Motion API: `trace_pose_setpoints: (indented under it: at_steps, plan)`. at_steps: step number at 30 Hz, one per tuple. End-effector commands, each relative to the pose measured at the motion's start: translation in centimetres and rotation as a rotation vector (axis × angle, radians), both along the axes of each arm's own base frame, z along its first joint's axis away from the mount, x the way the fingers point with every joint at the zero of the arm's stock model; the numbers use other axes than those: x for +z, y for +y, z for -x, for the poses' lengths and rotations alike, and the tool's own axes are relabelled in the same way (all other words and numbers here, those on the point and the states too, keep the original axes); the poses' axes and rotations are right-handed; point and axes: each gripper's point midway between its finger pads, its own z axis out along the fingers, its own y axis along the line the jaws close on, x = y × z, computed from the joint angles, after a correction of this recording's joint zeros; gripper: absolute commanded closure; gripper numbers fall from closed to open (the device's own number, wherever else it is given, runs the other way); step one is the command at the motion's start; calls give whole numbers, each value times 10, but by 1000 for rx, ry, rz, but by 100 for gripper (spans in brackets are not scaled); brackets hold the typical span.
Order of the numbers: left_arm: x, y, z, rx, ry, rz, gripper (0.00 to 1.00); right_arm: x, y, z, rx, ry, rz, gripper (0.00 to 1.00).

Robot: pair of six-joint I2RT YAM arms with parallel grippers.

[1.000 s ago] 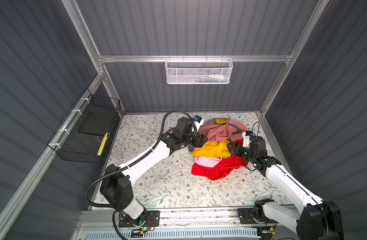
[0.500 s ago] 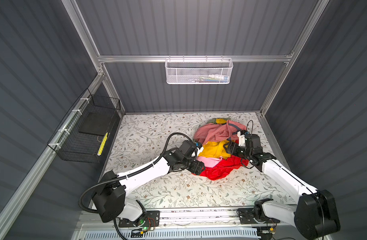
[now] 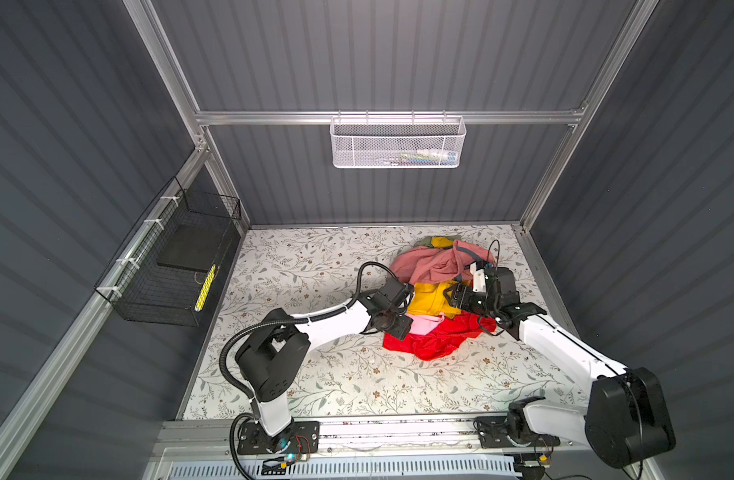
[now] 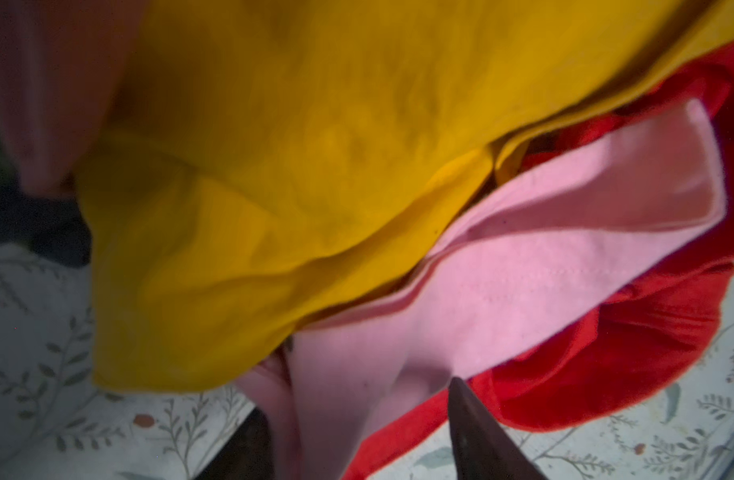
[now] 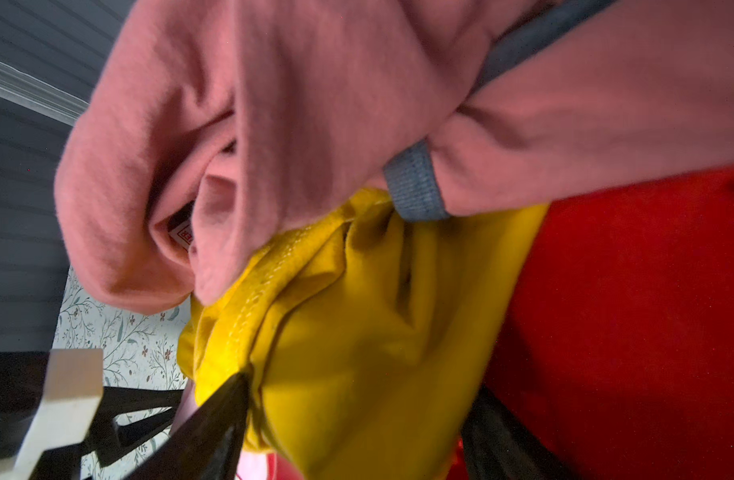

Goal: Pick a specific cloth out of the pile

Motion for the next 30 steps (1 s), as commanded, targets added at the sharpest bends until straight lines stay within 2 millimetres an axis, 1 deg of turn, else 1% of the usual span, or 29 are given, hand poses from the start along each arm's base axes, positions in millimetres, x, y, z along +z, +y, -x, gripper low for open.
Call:
trace_pose_setpoints:
  at_steps: [1, 2, 4, 6, 9, 11, 12, 14, 16, 18, 19, 23, 27, 30]
  plan:
    - [5, -11, -13, -28, -66, 11, 66, 8, 6, -10, 13, -32, -18, 21]
    - [7, -13, -17, -33, -81, 11, 78, 6, 7, -11, 13, -30, -22, 21]
    - [16, -17, -20, -48, -103, 23, 99, 5, 8, -13, 9, -29, -30, 21]
    - [31, -20, -21, -62, -127, 42, 100, 1, 7, -15, -6, -24, -31, 23]
    - [63, -16, -23, -59, -189, 67, 100, -11, 3, -17, -37, 12, -20, 28]
    - [92, -8, -25, -43, -249, 77, 100, -20, -1, -18, -66, 34, -17, 32]
    - [104, -4, -26, -36, -279, 78, 100, -24, -1, -19, -73, 40, -22, 33]
    - [135, 6, -28, -22, -352, 86, 100, -29, -2, -20, -86, 44, -35, 36]
    - [159, 14, -29, -18, -404, 76, 100, -34, -4, -21, -100, 52, -34, 36]
    - [175, 20, -32, -17, -438, 50, 100, -37, -6, -22, -111, 52, -31, 36]
    - [190, 21, -34, -19, -462, 52, 100, -38, -7, -23, -117, 53, -31, 36]
    - [224, 21, -39, -28, -521, 54, 100, -44, -14, -26, -142, 64, -25, 35]
    - [254, 21, -43, -37, -587, 54, 100, -53, -20, -27, -164, 80, -9, 35]
    - [274, 27, -48, -26, -641, 40, 100, -60, -26, -27, -181, 96, 2, 31]
